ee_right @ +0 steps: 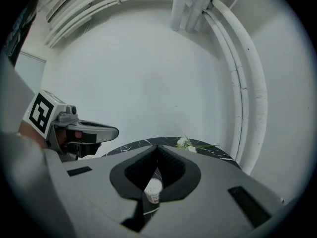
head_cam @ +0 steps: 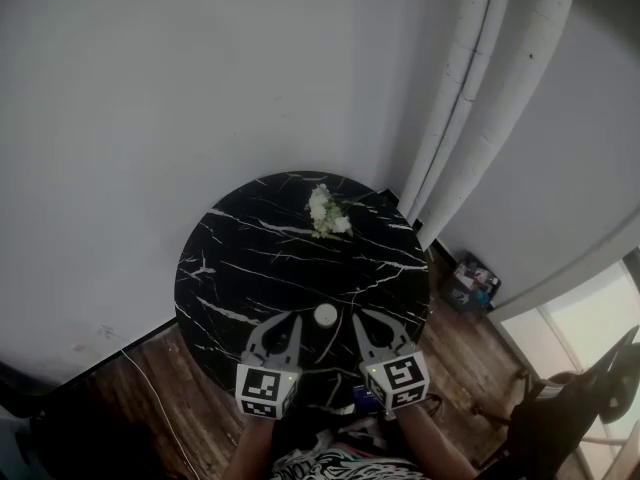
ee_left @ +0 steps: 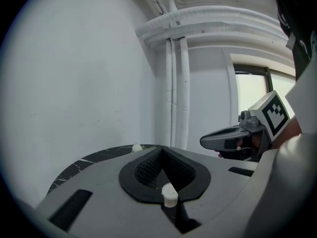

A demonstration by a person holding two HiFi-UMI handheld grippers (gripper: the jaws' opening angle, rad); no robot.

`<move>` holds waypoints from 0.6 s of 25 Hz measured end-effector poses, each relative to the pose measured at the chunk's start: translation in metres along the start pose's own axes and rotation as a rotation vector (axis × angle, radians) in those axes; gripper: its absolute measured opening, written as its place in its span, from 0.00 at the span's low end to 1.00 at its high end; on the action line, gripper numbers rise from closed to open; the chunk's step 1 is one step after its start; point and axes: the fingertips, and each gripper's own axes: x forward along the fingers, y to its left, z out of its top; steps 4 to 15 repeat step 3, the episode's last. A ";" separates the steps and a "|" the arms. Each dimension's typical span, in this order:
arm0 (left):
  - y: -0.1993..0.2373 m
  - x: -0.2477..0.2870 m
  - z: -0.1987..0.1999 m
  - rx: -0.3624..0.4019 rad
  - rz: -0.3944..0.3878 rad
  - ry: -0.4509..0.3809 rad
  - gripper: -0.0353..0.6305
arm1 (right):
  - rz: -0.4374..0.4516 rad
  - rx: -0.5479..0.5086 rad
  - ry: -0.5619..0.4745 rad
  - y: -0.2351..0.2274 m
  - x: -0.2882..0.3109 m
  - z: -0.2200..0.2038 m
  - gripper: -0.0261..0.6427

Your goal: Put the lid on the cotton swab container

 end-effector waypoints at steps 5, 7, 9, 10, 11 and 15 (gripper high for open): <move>0.001 0.003 -0.001 -0.003 0.001 -0.001 0.08 | 0.001 0.000 0.000 -0.003 0.002 -0.001 0.06; 0.001 0.003 -0.001 -0.003 0.001 -0.001 0.08 | 0.001 0.000 0.000 -0.003 0.002 -0.001 0.06; 0.001 0.003 -0.001 -0.003 0.001 -0.001 0.08 | 0.001 0.000 0.000 -0.003 0.002 -0.001 0.06; 0.001 0.003 -0.001 -0.003 0.001 -0.001 0.08 | 0.001 0.000 0.000 -0.003 0.002 -0.001 0.06; 0.001 0.003 -0.001 -0.003 0.001 -0.001 0.08 | 0.001 0.000 0.000 -0.003 0.002 -0.001 0.06; 0.001 0.003 -0.001 -0.003 0.001 -0.001 0.08 | 0.001 0.000 0.000 -0.003 0.002 -0.001 0.06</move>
